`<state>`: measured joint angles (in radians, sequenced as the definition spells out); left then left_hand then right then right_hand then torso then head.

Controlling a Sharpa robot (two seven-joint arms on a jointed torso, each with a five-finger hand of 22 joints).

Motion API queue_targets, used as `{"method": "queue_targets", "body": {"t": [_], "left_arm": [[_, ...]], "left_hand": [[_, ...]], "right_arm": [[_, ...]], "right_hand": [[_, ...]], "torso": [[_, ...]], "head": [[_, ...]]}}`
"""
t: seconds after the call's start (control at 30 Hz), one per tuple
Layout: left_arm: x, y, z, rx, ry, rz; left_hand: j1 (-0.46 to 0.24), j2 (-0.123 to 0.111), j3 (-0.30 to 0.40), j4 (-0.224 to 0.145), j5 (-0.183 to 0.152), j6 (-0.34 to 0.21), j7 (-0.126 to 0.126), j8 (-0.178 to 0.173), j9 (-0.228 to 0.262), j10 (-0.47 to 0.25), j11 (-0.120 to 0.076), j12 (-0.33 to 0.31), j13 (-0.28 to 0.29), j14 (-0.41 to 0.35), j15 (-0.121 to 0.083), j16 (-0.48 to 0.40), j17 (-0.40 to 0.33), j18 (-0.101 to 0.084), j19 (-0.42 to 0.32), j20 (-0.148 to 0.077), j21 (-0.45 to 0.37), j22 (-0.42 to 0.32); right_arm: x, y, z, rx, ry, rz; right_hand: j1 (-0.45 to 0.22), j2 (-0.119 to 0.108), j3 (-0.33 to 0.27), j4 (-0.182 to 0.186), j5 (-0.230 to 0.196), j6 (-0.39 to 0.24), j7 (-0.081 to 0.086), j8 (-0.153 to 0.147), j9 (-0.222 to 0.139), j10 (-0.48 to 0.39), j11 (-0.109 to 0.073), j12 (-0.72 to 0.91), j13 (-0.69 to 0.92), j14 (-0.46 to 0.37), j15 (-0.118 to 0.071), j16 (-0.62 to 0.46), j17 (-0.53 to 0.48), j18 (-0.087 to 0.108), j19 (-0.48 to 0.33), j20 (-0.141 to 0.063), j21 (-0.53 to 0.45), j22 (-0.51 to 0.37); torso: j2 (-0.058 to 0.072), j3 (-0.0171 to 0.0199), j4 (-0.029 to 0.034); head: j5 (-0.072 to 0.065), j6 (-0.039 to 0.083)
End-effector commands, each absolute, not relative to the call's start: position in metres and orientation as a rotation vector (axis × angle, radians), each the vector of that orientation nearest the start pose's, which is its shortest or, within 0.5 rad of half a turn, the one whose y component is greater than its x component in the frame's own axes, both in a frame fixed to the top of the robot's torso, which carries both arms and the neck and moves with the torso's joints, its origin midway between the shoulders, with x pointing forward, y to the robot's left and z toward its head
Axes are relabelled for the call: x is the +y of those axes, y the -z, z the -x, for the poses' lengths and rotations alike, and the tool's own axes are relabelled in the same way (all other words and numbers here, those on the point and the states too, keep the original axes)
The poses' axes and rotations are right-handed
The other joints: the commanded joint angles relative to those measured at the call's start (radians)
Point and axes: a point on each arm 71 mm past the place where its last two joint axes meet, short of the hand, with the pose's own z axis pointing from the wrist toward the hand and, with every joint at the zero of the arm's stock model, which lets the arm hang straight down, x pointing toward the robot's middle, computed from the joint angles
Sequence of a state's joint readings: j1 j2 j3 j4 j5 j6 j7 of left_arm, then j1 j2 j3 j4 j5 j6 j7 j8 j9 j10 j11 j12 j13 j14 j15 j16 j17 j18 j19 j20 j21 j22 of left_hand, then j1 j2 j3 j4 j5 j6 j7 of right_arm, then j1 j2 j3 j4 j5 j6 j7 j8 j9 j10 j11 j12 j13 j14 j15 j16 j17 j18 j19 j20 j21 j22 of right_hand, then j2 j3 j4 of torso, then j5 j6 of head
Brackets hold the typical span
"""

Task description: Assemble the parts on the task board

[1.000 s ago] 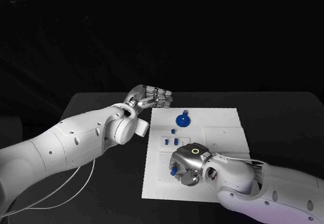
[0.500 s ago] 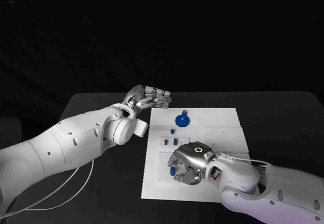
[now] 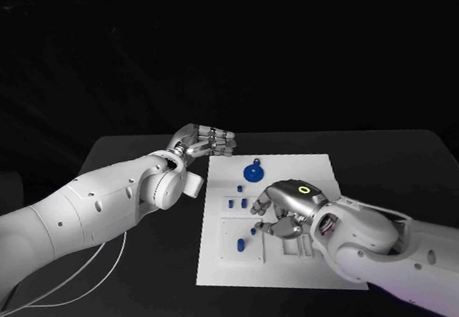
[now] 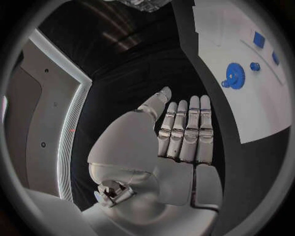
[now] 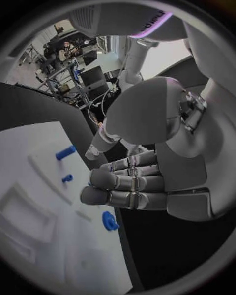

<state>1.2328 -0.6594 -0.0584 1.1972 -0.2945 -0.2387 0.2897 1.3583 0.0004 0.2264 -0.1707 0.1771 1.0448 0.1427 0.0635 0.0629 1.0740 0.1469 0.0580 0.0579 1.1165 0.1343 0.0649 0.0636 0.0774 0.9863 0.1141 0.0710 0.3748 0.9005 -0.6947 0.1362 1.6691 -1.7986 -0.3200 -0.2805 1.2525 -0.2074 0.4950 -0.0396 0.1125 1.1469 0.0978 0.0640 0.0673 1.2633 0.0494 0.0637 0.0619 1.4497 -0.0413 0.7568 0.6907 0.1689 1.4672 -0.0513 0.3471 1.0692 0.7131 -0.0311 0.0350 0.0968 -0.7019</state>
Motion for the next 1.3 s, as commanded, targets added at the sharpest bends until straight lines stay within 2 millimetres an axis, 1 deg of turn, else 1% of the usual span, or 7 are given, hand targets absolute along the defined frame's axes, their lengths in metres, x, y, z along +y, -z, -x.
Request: {"method": "queue_targets", "body": {"t": [0.03, 0.27, 0.3, 0.43, 0.53, 0.73, 1.3], "left_arm": [[0.207, 0.188, -0.546, 1.548, 1.348, 0.826], [0.218, 0.186, -0.542, 1.515, 1.357, 0.838], [0.219, 0.186, -0.541, 1.51, 1.363, 0.839], [0.22, 0.188, -0.537, 1.497, 1.398, 0.853], [0.218, 0.189, -0.534, 1.491, 1.427, 0.858], [0.216, 0.191, -0.53, 1.49, 1.46, 0.857], [0.209, 0.192, -0.524, 1.452, 1.531, 0.863]], "left_hand": [[0.004, 0.003, -0.001, 0.004, -0.006, -0.001, 0.004, 0.001, -0.001, -0.005, -0.001, 0.0, 0.0, -0.007, 0.0, -0.004, 0.0, 0.008, 0.004, 0.001, 0.004, -0.001], [0.0, -0.004, -0.006, 0.003, -0.006, -0.004, 0.004, 0.0, -0.001, -0.006, 0.0, 0.0, 0.0, -0.005, 0.0, -0.004, 0.001, 0.007, 0.005, 0.002, 0.004, -0.002], [-0.001, -0.005, -0.007, 0.004, -0.006, -0.005, 0.004, 0.0, -0.001, -0.006, -0.001, 0.0, 0.0, -0.005, 0.0, -0.004, 0.001, 0.007, 0.005, 0.002, 0.003, -0.003], [-0.023, -0.009, -0.028, 0.018, -0.042, -0.007, 0.003, 0.0, -0.001, -0.005, -0.001, 0.001, 0.0, -0.005, 0.002, -0.004, 0.001, 0.004, 0.006, 0.006, -0.001, -0.014], [-0.026, -0.016, -0.191, 0.065, -0.11, -0.026, -0.005, 0.003, 0.0, -0.01, 0.003, 0.003, 0.002, -0.013, 0.009, -0.002, 0.001, 0.0, 0.011, 0.014, -0.006, -0.059], [0.009, 0.019, -0.317, 0.082, -0.098, -0.042, 0.001, 0.001, -0.001, 0.01, -0.002, 0.001, 0.001, 0.001, 0.004, -0.005, 0.001, 0.002, 0.042, 0.012, -0.001, -0.162], [-0.002, 0.06, -0.34, 0.074, -0.06, -0.001, -0.007, 0.001, 0.0, 0.102, -0.034, 0.001, 0.001, 0.092, -0.029, -0.003, 0.003, -0.015, 0.094, -0.022, 0.017, -0.202]], "right_arm": [[-0.119, 0.221, -0.425, 1.708, -0.81, 0.088], [-0.175, 0.209, -0.442, 1.851, -0.706, -0.094], [-0.185, 0.208, -0.444, 1.886, -0.68, -0.132], [-0.213, 0.213, -0.445, 2.042, -0.598, -0.22], [-0.228, 0.218, -0.443, 2.154, -0.524, -0.261], [-0.249, 0.225, -0.439, 2.265, -0.358, -0.352], [-0.241, 0.249, -0.429, 2.351, -0.28, -0.378]], "right_hand": [[-0.008, 0.014, 0.014, 0.006, 0.007, 0.017, -0.007, 0.001, 0.003, 0.055, -0.018, 0.013, 0.008, 0.0, -0.015, 0.006, 0.006, -0.016, 0.035, -0.019, 0.021, 0.01], [-0.023, 0.05, -0.019, 0.018, -0.035, 0.035, -0.023, 0.001, 0.004, 0.145, -0.057, 0.107, 0.067, 0.001, -0.04, 0.018, 0.032, -0.048, 0.039, -0.045, 0.098, 0.055], [-0.042, 0.054, -0.025, 0.019, -0.036, 0.052, -0.026, 0.0, 0.003, 0.07, -0.067, 0.226, 0.189, 0.001, -0.057, 0.03, 0.055, -0.071, 0.037, -0.067, 0.131, 0.084], [-0.066, 0.063, -0.037, 0.023, -0.044, 0.036, -0.033, 0.0, 0.01, -0.035, -0.078, 0.604, 0.552, -0.005, -0.052, 0.062, 0.112, -0.082, 0.041, -0.065, 0.268, 0.163], [-0.096, 0.077, -0.014, 0.036, -0.048, 0.027, -0.036, 0.0, 0.019, -0.061, -0.082, 0.753, 0.727, -0.007, -0.052, 0.134, 0.206, -0.088, 0.042, -0.063, 0.354, 0.22], [-0.102, 0.064, -0.054, 0.021, -0.057, 0.007, -0.027, 0.0, 0.042, -0.039, -0.076, 0.81, 0.85, -0.006, -0.049, 0.221, 0.32, -0.088, 0.04, -0.06, 0.402, 0.261], [-0.172, 0.053, -0.088, 0.101, -0.06, 0.003, -0.031, -0.001, 0.063, -0.003, -0.075, 0.809, 0.981, 0.006, -0.047, 0.262, 0.413, -0.094, 0.046, -0.059, 0.469, 0.33]], "torso": [[-0.001, 0.0009, -0.0058], [-0.003, 0.0081, -0.0214], [-0.003, 0.0087, -0.0234], [-0.008, 0.0094, -0.0267], [-0.011, 0.0097, -0.0295], [-0.015, 0.0124, -0.0357], [-0.018, 0.0076, -0.035]], "head": [[-0.016, 0.006], [-0.052, 0.01], [-0.058, 0.011], [-0.082, 0.002], [-0.09, -0.004], [-0.101, -0.008], [-0.114, -0.013]]}}
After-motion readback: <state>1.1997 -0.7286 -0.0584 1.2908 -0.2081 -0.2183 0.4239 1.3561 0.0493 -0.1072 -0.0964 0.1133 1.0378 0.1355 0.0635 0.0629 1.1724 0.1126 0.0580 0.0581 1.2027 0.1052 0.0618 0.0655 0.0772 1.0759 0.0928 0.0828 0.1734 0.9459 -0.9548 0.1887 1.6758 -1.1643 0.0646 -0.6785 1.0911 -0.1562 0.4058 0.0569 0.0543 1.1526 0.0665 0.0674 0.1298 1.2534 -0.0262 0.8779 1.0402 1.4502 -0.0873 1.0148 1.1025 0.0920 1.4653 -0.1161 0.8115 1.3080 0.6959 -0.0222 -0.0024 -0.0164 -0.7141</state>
